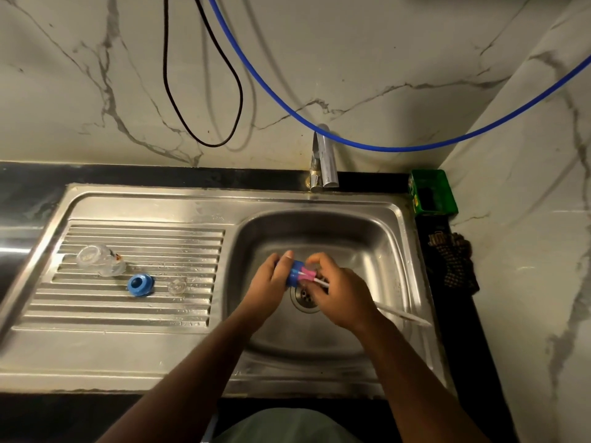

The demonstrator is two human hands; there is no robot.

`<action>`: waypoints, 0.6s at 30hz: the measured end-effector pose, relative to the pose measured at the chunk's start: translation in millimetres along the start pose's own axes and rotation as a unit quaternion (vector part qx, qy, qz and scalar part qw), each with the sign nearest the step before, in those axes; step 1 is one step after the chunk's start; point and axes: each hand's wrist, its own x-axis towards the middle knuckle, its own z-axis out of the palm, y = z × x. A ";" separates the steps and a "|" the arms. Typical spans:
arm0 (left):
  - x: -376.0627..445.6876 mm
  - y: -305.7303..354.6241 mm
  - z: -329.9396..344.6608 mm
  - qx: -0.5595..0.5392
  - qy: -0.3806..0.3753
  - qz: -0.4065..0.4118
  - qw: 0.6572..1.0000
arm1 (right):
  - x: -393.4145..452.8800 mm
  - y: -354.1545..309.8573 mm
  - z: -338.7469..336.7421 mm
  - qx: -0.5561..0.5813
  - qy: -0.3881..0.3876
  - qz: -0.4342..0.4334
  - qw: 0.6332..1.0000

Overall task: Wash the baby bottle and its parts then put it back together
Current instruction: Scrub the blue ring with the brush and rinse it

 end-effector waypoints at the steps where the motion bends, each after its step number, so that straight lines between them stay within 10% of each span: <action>1: 0.1 1.8 0.8 0.007 0.000 -0.005 1.000 | -0.3 0.0 2.5 0.003 0.008 0.013 1.000; 7: 3.7 3.9 -2.9 0.021 -0.007 -0.027 0.999 | -4.1 4.4 7.0 -0.146 0.096 -0.151 0.973; 18: -9.3 2.3 0.6 0.016 0.019 -0.016 1.000 | -11.7 -4.5 12.6 -0.048 0.109 -0.061 0.991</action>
